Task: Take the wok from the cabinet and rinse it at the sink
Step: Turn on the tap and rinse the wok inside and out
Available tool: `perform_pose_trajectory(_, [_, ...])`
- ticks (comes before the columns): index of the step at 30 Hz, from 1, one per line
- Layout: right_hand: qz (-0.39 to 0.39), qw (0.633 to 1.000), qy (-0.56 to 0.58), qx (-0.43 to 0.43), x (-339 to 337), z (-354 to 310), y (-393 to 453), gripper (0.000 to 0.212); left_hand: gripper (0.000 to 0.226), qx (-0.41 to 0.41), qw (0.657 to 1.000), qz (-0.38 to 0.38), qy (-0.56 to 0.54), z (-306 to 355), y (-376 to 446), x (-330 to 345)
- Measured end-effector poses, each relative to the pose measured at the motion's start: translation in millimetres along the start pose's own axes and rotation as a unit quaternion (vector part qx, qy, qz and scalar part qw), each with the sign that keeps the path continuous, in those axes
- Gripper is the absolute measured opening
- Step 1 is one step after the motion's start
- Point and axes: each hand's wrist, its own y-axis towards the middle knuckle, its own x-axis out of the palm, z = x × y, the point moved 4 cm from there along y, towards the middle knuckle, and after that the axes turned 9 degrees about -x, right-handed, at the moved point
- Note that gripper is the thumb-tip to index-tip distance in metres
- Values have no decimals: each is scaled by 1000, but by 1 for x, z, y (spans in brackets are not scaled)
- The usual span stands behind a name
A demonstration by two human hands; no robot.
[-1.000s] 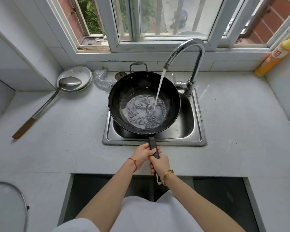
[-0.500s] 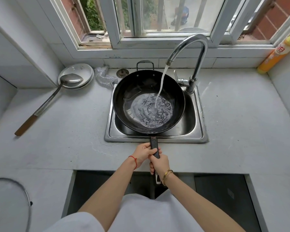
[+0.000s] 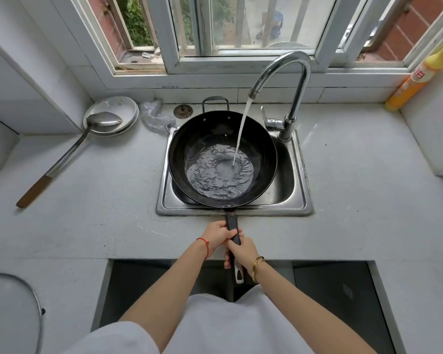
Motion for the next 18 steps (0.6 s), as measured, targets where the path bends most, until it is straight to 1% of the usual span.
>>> perform_pose_trajectory(3, [-8,998,-62,-13,-4,-6,-2,22,23,-3,1000,3,13,0,1,-1])
perform_pose_trajectory(5, [-29,992,-122,-23,-8,-11,-1,23,27,-4,1000,7,25,1,1,-1])
perform_pose_trajectory(9, [-59,962,-265,-33,-18,-24,3,28,29,-13,1000,9,18,3,-1,0])
perform_pose_trajectory(10, [-65,955,-286,-31,-22,-27,3,29,30,-17,1000,8,14,2,-2,1])
perform_pose_trajectory(13, [-103,957,-272,1,-31,-29,6,28,31,-18,1000,7,20,2,-2,0])
perform_pose_trajectory(16, [-140,954,-265,23,-39,-29,10,41,31,-21,999,9,31,2,-1,0])
perform_pose_trajectory(18, [-147,950,-275,21,-42,-32,12,44,31,-22,999,4,33,2,0,0])
